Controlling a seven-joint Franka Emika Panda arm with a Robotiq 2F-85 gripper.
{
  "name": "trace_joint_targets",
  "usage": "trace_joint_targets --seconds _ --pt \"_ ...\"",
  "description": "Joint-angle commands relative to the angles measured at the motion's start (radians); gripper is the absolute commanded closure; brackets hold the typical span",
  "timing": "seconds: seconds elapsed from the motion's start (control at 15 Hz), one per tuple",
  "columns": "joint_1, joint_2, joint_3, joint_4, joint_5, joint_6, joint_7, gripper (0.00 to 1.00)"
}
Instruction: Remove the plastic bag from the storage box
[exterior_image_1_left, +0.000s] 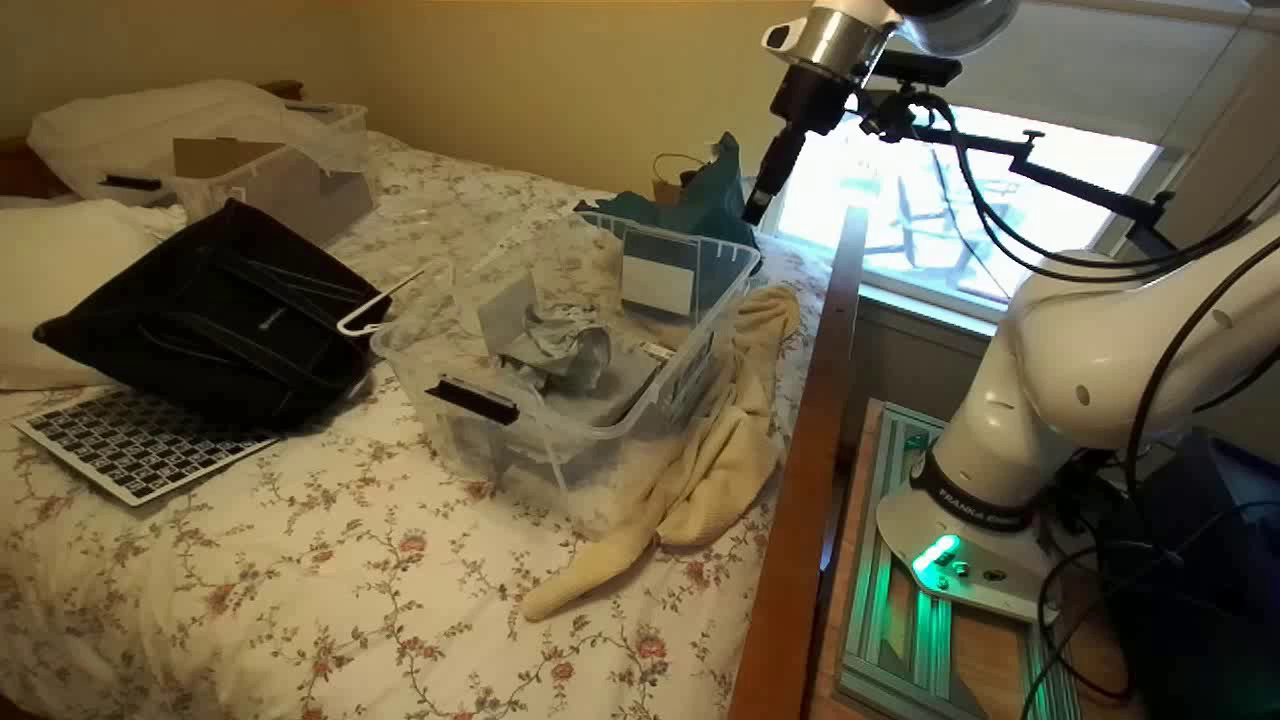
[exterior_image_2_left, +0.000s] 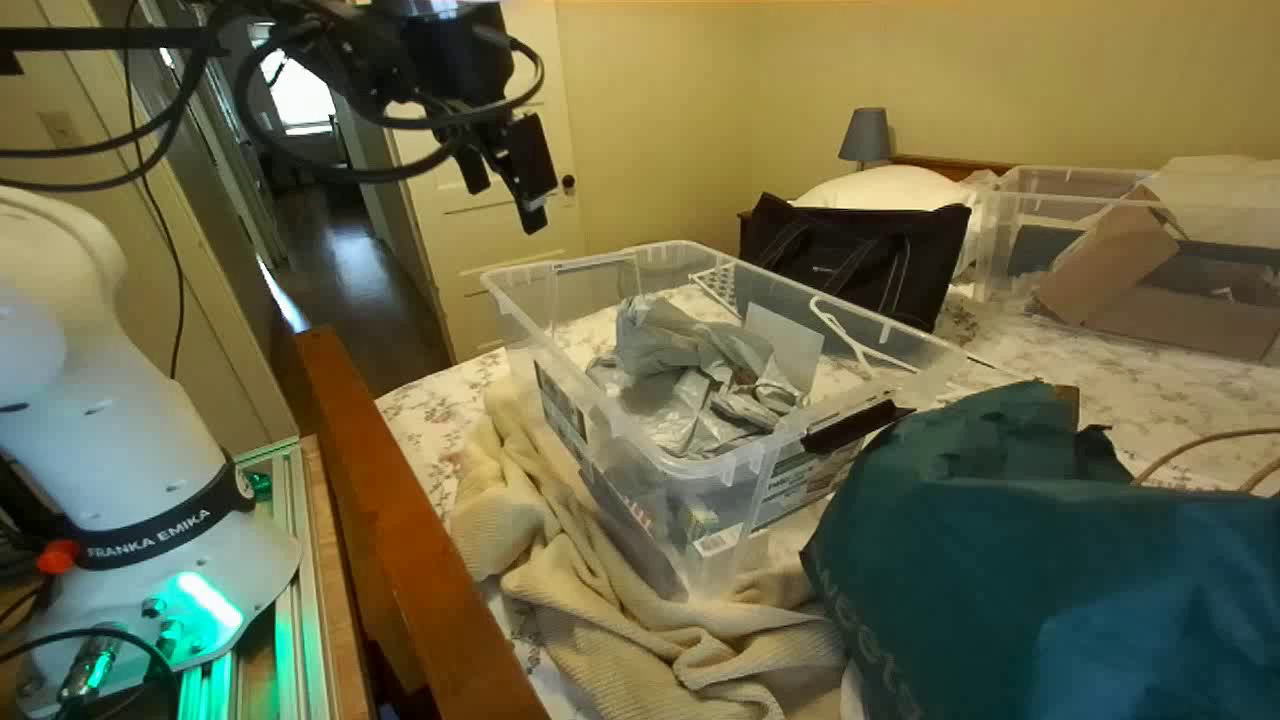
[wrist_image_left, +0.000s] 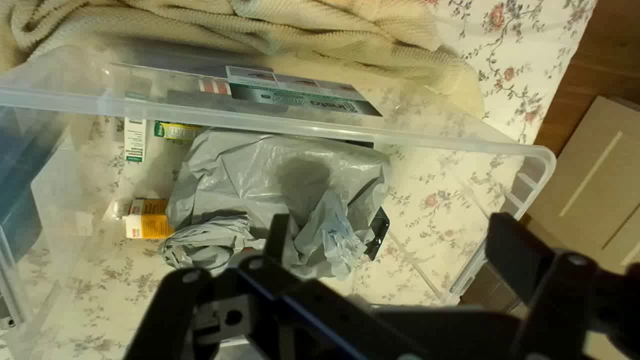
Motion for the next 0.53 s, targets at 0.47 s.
trace_joint_targets --seconds 0.47 --pt "0.071 0.103 0.059 0.026 0.074 0.069 -0.031 0.00"
